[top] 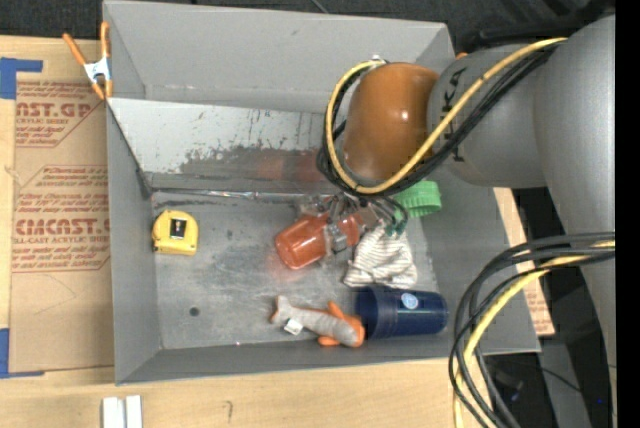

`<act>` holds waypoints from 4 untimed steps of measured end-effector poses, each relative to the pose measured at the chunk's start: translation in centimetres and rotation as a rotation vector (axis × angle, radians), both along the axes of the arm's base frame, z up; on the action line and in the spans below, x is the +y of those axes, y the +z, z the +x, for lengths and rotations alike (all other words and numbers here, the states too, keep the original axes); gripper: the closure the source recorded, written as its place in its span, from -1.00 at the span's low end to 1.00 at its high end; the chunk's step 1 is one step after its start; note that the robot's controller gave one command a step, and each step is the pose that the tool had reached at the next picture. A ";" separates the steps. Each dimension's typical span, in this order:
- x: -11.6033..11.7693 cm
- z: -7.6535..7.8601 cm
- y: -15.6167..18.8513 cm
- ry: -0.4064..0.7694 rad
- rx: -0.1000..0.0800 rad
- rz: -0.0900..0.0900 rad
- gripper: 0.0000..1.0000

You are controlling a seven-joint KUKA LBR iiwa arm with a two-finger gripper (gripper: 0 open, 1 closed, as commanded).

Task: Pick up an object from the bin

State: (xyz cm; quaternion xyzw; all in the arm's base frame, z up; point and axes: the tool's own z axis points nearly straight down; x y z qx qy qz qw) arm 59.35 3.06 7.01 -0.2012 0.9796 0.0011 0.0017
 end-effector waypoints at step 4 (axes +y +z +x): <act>0.0 0.0 4.6 0.000 -0.001 -0.002 1.00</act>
Offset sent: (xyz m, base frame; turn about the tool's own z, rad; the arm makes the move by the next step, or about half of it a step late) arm -0.0001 0.0003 0.0014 0.0000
